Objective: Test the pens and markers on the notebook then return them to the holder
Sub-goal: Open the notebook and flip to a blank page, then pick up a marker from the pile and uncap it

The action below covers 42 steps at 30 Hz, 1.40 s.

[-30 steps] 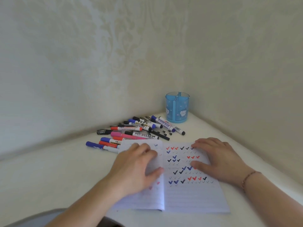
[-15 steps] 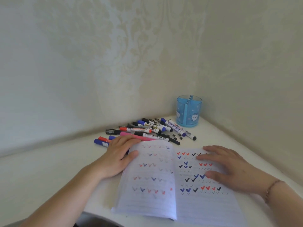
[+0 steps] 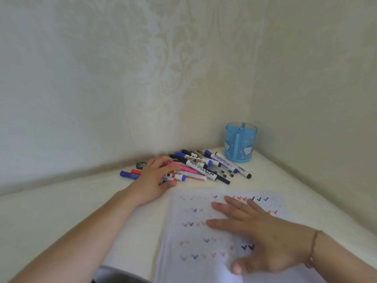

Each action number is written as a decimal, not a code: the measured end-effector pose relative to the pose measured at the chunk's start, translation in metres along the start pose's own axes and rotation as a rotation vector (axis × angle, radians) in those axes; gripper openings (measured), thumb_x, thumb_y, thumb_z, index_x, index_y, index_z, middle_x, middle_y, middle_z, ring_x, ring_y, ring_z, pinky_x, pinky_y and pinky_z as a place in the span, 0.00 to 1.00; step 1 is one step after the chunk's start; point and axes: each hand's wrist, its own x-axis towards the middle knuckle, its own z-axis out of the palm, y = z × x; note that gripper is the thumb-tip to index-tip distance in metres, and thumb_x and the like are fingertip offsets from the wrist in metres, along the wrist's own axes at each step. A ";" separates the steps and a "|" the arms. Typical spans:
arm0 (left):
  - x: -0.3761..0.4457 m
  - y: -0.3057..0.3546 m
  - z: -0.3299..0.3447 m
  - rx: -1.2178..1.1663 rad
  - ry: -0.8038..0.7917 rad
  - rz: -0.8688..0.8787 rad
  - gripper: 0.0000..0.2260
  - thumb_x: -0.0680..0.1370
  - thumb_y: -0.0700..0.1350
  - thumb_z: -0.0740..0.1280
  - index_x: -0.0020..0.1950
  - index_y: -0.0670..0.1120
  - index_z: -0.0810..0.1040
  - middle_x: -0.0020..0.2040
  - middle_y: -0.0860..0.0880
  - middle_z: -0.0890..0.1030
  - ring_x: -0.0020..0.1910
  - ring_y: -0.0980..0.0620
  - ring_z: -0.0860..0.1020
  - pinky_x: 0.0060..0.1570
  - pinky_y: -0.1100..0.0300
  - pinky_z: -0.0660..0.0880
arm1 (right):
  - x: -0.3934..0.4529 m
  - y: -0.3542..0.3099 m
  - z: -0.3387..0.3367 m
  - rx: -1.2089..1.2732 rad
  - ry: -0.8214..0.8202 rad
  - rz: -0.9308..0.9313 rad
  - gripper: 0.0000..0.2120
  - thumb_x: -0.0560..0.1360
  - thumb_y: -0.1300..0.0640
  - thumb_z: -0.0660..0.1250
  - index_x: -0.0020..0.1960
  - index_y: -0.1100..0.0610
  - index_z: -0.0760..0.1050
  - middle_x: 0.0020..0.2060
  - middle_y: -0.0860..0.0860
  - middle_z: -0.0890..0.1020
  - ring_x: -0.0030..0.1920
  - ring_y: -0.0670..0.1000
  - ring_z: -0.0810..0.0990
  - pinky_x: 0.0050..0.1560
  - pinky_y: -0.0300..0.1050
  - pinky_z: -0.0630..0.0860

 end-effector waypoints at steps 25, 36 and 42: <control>0.018 0.090 0.038 0.137 0.234 0.027 0.23 0.73 0.55 0.63 0.67 0.52 0.65 0.66 0.52 0.67 0.64 0.50 0.66 0.65 0.51 0.68 | 0.094 0.051 -0.028 -0.164 0.781 0.566 0.14 0.76 0.41 0.62 0.59 0.42 0.77 0.52 0.40 0.78 0.55 0.47 0.72 0.42 0.42 0.73; 0.026 0.108 0.029 0.231 0.307 0.301 0.20 0.81 0.61 0.53 0.56 0.50 0.78 0.53 0.52 0.79 0.51 0.49 0.76 0.52 0.53 0.71 | 0.024 0.034 -0.040 1.004 0.985 0.316 0.07 0.66 0.49 0.77 0.41 0.50 0.83 0.32 0.53 0.85 0.28 0.50 0.78 0.32 0.43 0.73; 0.007 0.129 0.025 -0.188 0.009 0.221 0.15 0.81 0.56 0.50 0.58 0.51 0.72 0.50 0.57 0.75 0.45 0.60 0.72 0.43 0.65 0.70 | 0.035 0.020 -0.025 1.243 0.898 0.084 0.12 0.67 0.49 0.76 0.39 0.55 0.76 0.26 0.59 0.79 0.23 0.54 0.73 0.25 0.42 0.68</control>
